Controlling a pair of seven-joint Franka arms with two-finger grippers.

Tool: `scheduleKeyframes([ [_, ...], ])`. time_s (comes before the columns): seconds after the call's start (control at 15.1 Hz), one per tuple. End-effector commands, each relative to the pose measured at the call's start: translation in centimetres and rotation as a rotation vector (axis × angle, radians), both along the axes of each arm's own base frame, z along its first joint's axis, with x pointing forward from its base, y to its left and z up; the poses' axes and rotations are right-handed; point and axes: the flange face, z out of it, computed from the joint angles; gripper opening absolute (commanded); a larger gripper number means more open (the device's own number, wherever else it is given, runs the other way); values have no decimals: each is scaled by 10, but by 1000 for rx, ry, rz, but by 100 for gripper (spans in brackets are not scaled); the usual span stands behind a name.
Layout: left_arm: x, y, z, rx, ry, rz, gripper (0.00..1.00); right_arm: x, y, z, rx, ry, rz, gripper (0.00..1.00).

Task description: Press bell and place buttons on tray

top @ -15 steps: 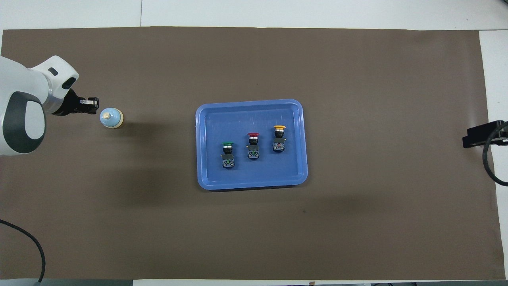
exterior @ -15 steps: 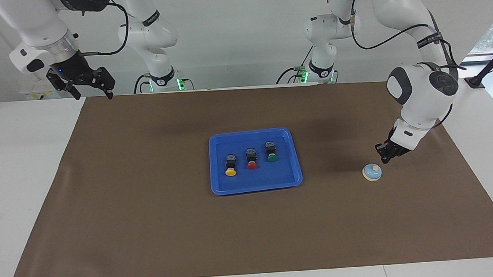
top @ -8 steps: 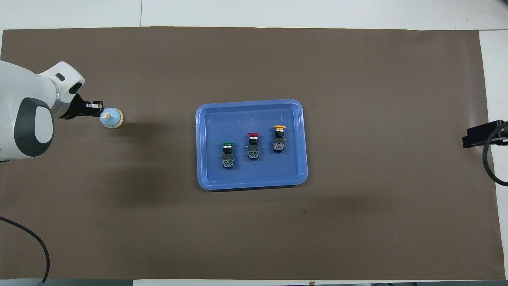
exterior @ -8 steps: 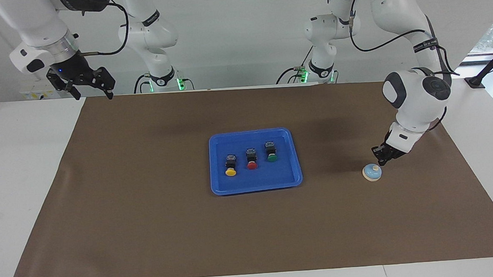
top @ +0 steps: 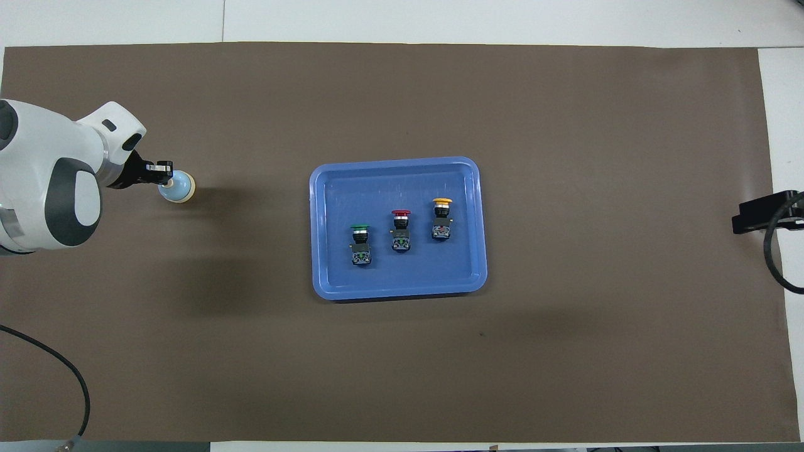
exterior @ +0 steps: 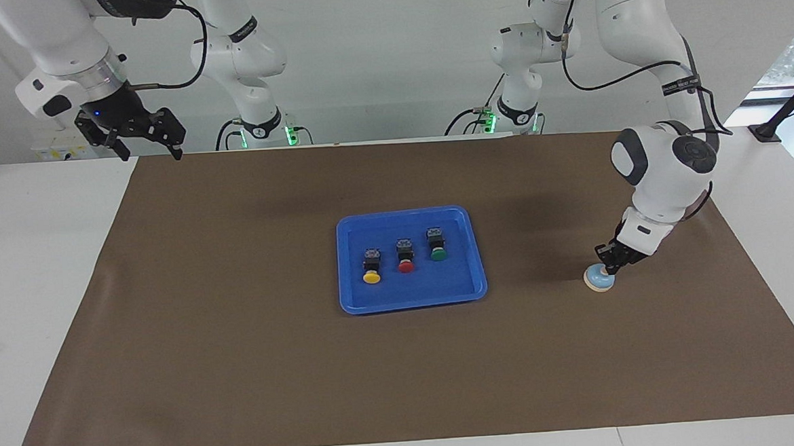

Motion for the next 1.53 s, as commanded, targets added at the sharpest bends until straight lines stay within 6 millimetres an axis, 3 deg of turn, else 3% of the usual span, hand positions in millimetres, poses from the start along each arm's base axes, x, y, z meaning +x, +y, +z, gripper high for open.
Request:
scheduleKeyframes([
  [0.0, -1, -6, -18, -1, -28, 17, 0, -4, -2, 1, -4, -3, 14, 100],
  [0.2, 0, -5, -16, 0, -27, 16, 0, -4, -2, 1, -4, -3, 14, 100],
  [0.33, -2, -1, -4, 0, -2, 20, 0, -4, -2, 1, -4, -3, 14, 100],
  [0.53, -12, 9, 59, -2, 44, 27, 0, -4, -2, 1, -4, -3, 14, 100],
  [0.73, -34, 16, 126, -5, 41, 38, 0, -4, -2, 1, -4, -3, 14, 100],
  [0.8, -44, 23, 149, -6, 28, 49, 8, -4, -2, 1, -4, -3, 14, 100],
  [1.06, -82, 27, 222, -8, -7, 55, 85, -4, -2, 1, -4, -3, 14, 100],
  [1.13, -89, 26, 235, -8, -12, 53, 100, -4, -2, 1, -4, -3, 14, 100],
  [1.19, -100, 26, 249, -8, -10, 53, 100, -4, -1, 1, -5, -3, 16, 100],
  [1.46, -123, 21, 271, -9, 15, 54, 100, -4, -2, 1, -4, -3, 14, 100],
])
